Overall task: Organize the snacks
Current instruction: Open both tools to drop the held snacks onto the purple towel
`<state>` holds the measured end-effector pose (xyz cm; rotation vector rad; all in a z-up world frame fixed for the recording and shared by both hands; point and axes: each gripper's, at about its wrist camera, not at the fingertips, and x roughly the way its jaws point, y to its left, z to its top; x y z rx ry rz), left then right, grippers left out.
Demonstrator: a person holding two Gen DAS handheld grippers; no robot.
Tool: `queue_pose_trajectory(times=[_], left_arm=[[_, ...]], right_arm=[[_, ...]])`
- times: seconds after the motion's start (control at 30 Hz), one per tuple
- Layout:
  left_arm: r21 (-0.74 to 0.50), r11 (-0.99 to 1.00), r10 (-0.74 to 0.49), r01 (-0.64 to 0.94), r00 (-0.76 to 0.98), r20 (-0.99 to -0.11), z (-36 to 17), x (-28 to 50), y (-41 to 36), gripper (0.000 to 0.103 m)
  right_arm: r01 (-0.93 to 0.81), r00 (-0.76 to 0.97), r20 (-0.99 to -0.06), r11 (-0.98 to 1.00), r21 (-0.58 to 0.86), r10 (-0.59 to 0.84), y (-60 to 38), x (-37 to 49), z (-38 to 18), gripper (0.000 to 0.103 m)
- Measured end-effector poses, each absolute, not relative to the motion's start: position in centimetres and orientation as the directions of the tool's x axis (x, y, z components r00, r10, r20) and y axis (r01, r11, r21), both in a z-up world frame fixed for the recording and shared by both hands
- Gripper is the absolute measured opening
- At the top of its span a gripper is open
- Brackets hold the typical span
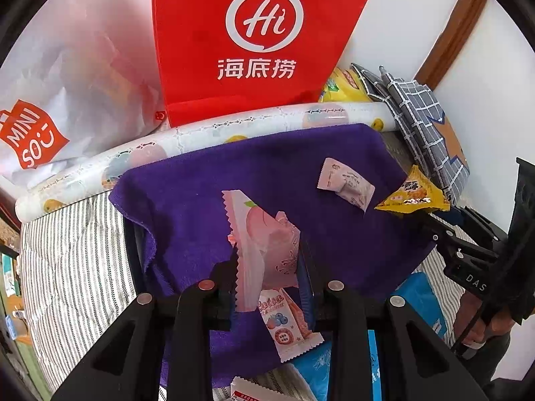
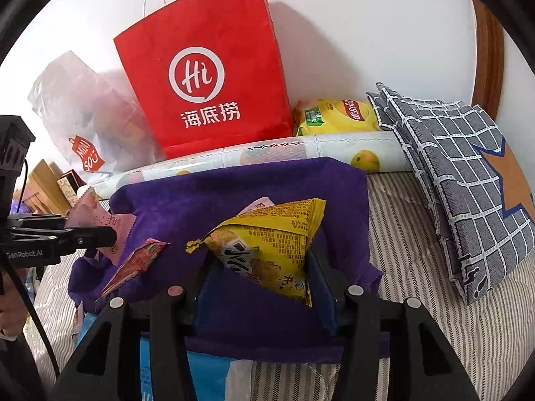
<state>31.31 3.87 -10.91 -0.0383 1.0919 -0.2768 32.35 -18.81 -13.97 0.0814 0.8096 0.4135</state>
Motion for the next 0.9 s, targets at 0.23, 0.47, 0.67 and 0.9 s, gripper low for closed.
queue_pose_trajectory(times=[0.23,0.47,0.67,0.9], left_arm=[[-0.162,0.965,-0.237,0.206,0.418,-0.877,-11.2,31.4,3.6,0.029],[-0.163,0.965,-0.236,0.204,0.413,-0.880,-11.3,31.5,3.7,0.029],[-0.165,0.963,-0.242,0.214,0.412,-0.878,-11.0,31.2,3.6,0.029],[-0.185,0.954,-0.272,0.235,0.426,-0.863,-9.6,30.5,3.4,0.048]], right_arm=[[-0.341,0.610,-0.691,0.916,0.212,0.387,-18.4,32.2,-14.1,0.051],[-0.351,0.617,-0.679,0.911,0.216,0.398,-18.4,32.0,-13.9,0.057],[-0.366,0.635,-0.658,0.908,0.205,0.404,-18.2,31.2,-13.1,0.067],[-0.323,0.672,-0.637,0.924,0.207,0.378,-19.4,29.3,-11.7,0.069]])
